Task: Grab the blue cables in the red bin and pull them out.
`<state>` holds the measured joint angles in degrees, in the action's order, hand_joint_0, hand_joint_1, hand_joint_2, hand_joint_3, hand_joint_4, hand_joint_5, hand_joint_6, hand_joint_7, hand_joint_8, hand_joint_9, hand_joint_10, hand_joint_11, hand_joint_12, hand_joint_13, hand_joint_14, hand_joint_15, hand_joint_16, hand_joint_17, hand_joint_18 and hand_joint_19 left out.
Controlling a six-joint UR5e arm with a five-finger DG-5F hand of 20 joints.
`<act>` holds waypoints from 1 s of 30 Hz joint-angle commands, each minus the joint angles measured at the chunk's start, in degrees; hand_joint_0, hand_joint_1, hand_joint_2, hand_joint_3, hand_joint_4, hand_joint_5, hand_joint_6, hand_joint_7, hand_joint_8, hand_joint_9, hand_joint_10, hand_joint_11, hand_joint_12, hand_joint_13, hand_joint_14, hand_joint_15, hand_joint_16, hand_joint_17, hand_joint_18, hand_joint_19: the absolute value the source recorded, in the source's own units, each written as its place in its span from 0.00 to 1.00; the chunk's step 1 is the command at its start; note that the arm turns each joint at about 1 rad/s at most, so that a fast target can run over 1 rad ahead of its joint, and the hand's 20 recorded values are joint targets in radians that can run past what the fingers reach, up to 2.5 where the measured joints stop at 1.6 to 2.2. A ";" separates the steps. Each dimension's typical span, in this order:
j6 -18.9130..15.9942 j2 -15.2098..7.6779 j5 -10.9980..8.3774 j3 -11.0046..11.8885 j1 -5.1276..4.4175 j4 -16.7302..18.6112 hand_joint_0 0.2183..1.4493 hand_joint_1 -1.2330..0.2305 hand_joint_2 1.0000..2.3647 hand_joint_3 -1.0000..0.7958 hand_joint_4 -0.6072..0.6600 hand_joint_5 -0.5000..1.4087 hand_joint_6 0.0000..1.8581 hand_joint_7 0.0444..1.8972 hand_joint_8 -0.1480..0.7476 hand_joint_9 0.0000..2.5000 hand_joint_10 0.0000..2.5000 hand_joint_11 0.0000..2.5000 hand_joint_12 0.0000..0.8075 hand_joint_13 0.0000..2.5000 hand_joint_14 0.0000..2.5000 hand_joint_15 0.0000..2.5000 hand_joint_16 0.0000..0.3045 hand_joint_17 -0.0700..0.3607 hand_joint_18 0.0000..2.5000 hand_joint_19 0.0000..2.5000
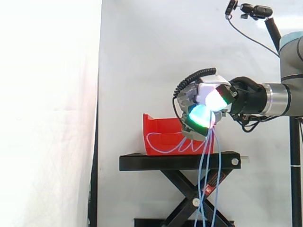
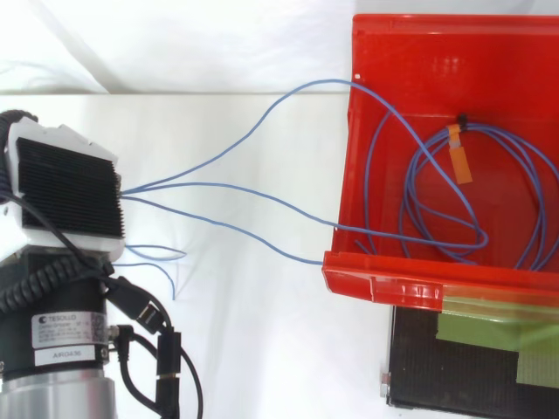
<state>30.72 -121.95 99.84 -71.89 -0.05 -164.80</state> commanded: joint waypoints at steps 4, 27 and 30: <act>0.00 0.05 0.00 0.00 0.14 -0.09 0.61 0.09 0.01 0.15 0.58 0.70 0.63 0.17 0.52 0.50 0.00 0.68 0.45 0.38 1.00 0.28 0.14 0.39 0.45 0.48; -0.35 -0.04 -0.09 0.00 0.14 -1.41 0.62 0.10 0.01 0.14 0.57 0.68 0.67 0.14 0.50 0.44 0.55 0.50 0.44 0.39 1.00 0.27 0.14 0.39 0.47 0.49; -0.35 -0.04 -0.09 0.00 0.05 -1.41 0.63 0.10 0.01 0.14 0.57 0.68 0.66 0.14 0.50 0.44 0.53 0.51 0.43 0.39 1.00 0.27 0.15 0.39 0.47 0.46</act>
<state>30.36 -121.99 99.76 -71.90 0.10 -166.19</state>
